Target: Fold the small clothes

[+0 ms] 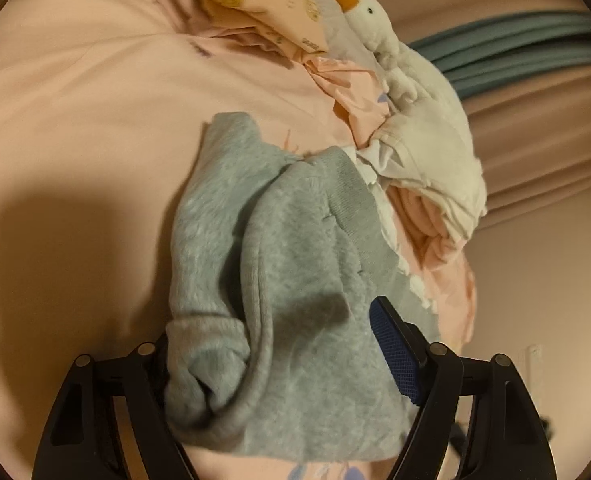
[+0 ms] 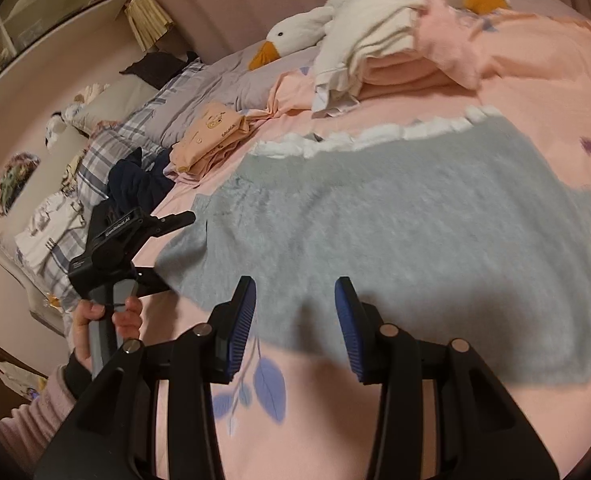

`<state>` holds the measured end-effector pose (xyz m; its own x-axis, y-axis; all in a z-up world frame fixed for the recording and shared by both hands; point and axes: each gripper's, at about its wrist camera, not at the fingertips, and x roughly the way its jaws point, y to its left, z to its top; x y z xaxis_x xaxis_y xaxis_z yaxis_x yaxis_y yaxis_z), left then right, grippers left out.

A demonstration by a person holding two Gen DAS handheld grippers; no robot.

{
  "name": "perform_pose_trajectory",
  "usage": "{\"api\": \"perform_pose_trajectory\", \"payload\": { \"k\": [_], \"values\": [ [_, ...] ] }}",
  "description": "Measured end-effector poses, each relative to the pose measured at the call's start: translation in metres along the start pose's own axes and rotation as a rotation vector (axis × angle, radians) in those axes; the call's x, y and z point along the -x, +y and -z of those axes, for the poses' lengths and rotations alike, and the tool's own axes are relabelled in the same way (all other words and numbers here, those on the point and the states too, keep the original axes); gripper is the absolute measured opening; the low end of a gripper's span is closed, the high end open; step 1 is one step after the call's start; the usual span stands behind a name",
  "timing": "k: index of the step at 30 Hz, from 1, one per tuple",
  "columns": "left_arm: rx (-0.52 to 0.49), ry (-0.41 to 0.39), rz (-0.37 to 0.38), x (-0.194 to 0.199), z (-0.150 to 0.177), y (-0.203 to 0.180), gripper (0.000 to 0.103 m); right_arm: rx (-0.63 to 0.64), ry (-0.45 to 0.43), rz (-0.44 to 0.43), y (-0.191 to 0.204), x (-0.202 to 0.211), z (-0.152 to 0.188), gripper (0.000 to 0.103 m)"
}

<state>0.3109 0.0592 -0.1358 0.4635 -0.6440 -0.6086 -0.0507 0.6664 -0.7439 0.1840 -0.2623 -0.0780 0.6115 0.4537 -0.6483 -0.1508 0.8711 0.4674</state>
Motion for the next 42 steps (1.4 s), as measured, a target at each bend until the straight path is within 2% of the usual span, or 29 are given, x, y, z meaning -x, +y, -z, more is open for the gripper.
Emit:
{"api": "perform_pose_trajectory", "payload": {
  "k": [1,3,6,9,12,13,16,22,27,32,35,37,42],
  "values": [
    [-0.011,-0.004,-0.019,-0.001,0.0,-0.002,0.063,0.018,0.005,0.017,0.005,-0.008,-0.006,0.042],
    [-0.058,-0.004,-0.075,-0.005,0.0,-0.009,0.036,0.04,0.012,0.034,0.01,-0.023,-0.017,0.036],
    [-0.11,-0.014,-0.133,-0.006,0.001,-0.012,0.021,0.074,0.024,0.079,0.019,-0.049,-0.034,0.025],
    [-0.149,-0.017,-0.177,-0.004,0.003,-0.012,0.017,0.109,0.054,0.148,0.023,-0.073,-0.043,0.017],
    [-0.183,-0.019,-0.203,-0.002,0.004,-0.016,0.016,0.114,0.168,0.239,0.014,-0.105,-0.038,0.011],
    [-0.196,-0.021,-0.207,-0.001,0.004,-0.019,0.016,0.13,0.166,0.25,0.014,-0.107,-0.037,0.011],
    [-0.229,-0.032,-0.206,0.004,0.005,-0.029,0.016,0.143,0.163,0.244,0.022,-0.093,-0.037,0.017],
    [-0.293,-0.059,-0.211,0.014,0.008,-0.05,0.016,0.197,0.146,0.176,0.046,-0.056,-0.007,0.017],
    [-0.333,-0.075,-0.235,0.016,0.013,-0.072,0.012,0.186,0.191,0.208,0.04,-0.074,0.022,0.017],
    [-0.466,-0.108,-0.226,0.022,0.027,-0.115,0.011,0.059,0.134,0.097,0.021,-0.053,0.02,0.017],
    [-0.552,-0.127,-0.224,0.022,0.04,-0.151,0.011,0.015,0.059,0.075,0.009,-0.024,0.02,0.017],
    [-0.588,-0.125,-0.221,0.017,0.047,-0.169,0.011,-0.058,-0.003,0.037,-0.009,0.001,0.018,0.017],
    [-0.69,-0.103,-0.223,-0.006,0.078,-0.218,0.011,-0.183,-0.113,-0.007,-0.048,0.052,0.02,0.017]
  ]
}}
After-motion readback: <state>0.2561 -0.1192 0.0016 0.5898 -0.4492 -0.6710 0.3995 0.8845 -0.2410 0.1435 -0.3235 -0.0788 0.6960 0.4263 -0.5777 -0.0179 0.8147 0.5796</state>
